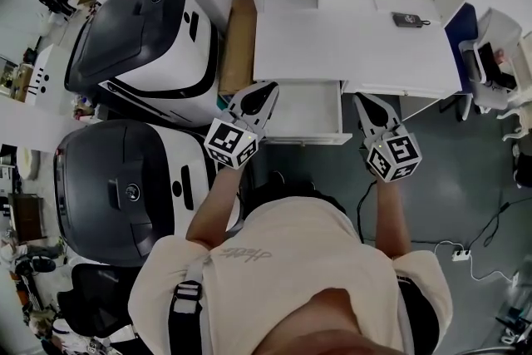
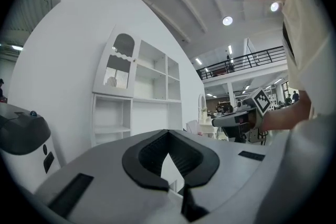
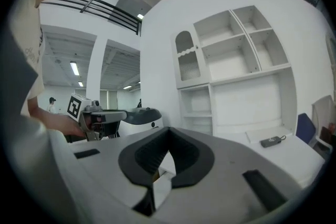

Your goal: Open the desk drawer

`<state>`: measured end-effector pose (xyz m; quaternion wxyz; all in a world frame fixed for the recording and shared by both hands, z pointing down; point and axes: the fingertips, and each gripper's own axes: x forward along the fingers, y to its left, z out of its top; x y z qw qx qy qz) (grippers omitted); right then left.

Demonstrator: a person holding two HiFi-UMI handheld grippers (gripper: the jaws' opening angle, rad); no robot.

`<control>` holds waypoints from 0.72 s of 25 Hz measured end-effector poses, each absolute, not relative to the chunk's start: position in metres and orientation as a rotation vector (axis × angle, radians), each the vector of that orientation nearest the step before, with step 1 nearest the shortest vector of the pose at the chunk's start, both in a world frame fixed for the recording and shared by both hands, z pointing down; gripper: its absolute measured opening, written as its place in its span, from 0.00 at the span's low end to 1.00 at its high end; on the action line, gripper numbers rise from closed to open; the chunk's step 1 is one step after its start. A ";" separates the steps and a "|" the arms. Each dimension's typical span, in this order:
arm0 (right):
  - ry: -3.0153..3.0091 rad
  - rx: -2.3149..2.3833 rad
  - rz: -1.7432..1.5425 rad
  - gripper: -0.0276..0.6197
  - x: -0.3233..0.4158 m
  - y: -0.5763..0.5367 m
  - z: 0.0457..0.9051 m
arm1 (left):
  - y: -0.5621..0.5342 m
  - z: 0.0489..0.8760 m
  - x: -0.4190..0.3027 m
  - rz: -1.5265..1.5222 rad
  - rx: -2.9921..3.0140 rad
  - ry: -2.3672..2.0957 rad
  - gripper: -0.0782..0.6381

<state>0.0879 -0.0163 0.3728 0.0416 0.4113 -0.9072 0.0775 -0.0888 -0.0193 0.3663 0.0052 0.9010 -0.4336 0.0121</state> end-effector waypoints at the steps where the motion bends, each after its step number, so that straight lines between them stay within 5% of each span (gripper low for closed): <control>1: -2.781 1.260 0.215 0.03 0.086 -0.017 0.369 | -0.020 0.363 -0.090 0.035 2.829 -1.364 0.11; 18: -2.791 1.324 0.178 0.03 0.084 -0.007 0.359 | -0.022 0.366 -0.093 0.060 2.839 -1.344 0.11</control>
